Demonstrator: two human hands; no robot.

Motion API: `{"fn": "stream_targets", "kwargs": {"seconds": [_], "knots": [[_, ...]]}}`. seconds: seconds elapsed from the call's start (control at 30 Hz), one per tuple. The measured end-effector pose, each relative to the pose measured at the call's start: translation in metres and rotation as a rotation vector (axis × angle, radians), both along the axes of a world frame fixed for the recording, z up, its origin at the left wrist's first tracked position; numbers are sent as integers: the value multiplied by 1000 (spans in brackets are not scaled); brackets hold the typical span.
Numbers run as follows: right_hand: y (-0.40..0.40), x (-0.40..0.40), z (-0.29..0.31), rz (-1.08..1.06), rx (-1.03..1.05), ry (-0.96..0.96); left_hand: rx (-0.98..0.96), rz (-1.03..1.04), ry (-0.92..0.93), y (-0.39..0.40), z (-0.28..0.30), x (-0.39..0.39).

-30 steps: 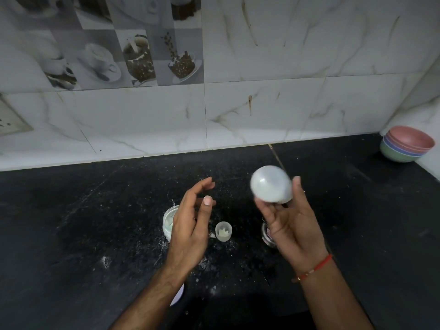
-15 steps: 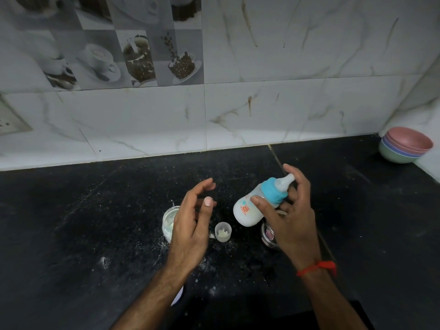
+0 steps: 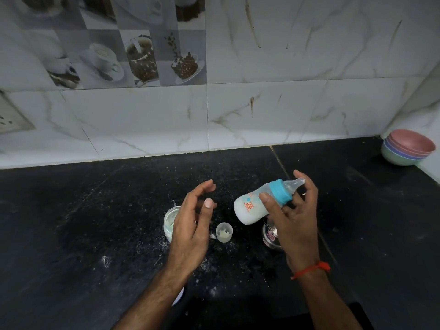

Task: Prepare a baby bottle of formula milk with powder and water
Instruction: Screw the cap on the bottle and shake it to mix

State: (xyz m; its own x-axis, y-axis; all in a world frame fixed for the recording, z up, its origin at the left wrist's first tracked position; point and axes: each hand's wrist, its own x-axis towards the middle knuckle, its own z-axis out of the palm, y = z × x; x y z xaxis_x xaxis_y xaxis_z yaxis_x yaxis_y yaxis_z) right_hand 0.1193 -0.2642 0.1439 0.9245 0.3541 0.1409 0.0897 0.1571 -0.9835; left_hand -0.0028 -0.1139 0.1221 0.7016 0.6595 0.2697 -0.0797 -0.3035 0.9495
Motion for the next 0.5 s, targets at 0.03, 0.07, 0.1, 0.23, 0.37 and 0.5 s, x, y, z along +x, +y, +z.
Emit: {"fn": "stream_targets", "kwargs": {"seconds": [0.03,0.07,0.1,0.23,0.37,0.5], "knots": [[0,0,0,-7,16,17,-1,2,0,0,0,0],[-1,0,1,-8,28,26,0,4,1,1,-1,-1],[-1,0,1,-7,38,28,1,6,3,1,-1,-1],[-3,1,4,1,46,-17,0,6,5,0,0,-1],[-5,1,7,1,93,-75,3,6,3,0,1,-1],[-5,-9,14,-80,175,-295,8,9,7,1,1,-1]]}}
